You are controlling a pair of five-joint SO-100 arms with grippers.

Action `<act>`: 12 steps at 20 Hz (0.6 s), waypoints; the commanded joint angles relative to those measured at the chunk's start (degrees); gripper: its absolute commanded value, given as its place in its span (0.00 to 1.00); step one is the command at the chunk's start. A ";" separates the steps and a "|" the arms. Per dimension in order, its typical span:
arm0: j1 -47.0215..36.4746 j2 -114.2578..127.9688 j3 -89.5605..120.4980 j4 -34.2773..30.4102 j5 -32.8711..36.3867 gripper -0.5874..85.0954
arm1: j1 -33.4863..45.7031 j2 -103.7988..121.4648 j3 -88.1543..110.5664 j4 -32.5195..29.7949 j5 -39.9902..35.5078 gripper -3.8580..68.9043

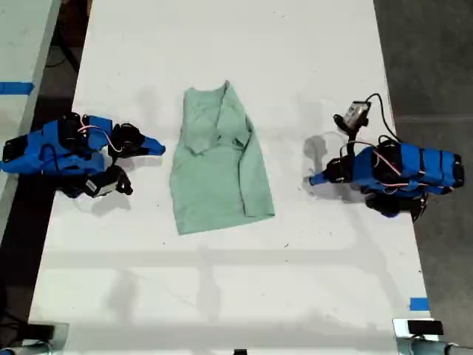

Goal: Fold t shirt

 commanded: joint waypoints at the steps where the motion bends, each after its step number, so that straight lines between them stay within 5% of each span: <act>1: -0.70 0.18 2.46 0.00 1.32 0.00 | -0.09 0.62 3.43 0.26 1.93 0.09; 7: -0.53 0.18 2.46 0.00 1.23 0.00 | 1.49 0.62 3.43 0.26 1.76 0.09; 12: 2.99 0.00 -0.62 -0.79 -5.63 0.00 | 0.62 0.62 3.43 0.26 1.67 0.09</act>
